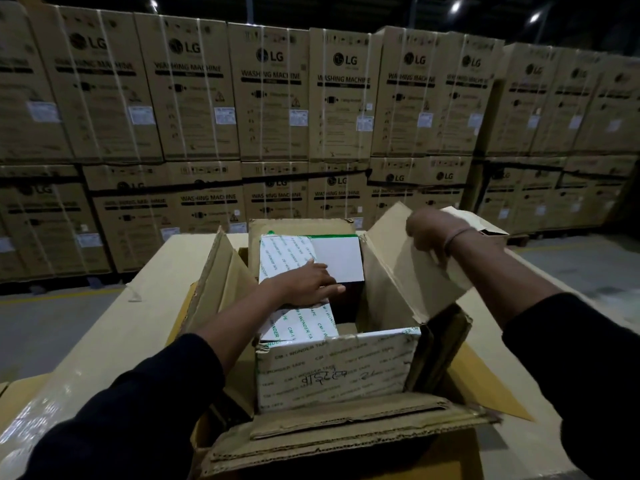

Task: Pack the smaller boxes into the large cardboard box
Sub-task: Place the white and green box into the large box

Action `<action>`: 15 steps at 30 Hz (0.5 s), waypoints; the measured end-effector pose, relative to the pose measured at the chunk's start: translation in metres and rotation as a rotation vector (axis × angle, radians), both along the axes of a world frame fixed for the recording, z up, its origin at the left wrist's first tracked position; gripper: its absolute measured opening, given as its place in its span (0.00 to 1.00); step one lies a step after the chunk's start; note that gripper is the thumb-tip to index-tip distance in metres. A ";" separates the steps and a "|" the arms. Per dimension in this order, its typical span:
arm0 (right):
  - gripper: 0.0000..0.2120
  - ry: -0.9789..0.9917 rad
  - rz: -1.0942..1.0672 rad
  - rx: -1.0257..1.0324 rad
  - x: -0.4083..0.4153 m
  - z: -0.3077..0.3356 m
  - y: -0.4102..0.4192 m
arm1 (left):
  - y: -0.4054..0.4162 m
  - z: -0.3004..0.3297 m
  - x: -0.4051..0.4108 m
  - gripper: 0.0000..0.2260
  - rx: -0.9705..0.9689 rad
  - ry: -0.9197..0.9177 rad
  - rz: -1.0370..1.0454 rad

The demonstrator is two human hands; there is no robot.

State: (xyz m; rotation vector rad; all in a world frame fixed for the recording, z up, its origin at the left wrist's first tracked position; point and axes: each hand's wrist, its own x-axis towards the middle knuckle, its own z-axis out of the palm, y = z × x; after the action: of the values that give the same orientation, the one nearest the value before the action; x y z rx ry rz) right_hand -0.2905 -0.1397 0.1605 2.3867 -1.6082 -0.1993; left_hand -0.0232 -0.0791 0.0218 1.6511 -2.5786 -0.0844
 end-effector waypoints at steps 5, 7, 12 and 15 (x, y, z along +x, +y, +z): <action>0.29 -0.061 0.010 0.202 0.003 -0.092 -0.010 | -0.003 0.002 -0.002 0.32 -0.047 0.035 0.016; 0.37 -0.041 -0.031 0.153 0.006 -0.116 -0.010 | -0.003 0.003 -0.003 0.32 -0.074 0.049 0.005; 0.38 -0.077 -0.047 0.149 0.013 -0.120 -0.015 | 0.007 0.032 0.000 0.34 -0.112 0.152 0.066; 0.38 -0.093 -0.064 0.157 0.013 -0.123 -0.018 | 0.016 0.076 0.006 0.37 -0.139 0.212 0.162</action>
State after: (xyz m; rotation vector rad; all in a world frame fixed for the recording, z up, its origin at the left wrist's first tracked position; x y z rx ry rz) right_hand -0.2770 -0.1573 0.0380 2.4959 -1.7736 -0.2382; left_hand -0.0172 -0.0633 0.0979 1.6922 -2.2372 -0.0647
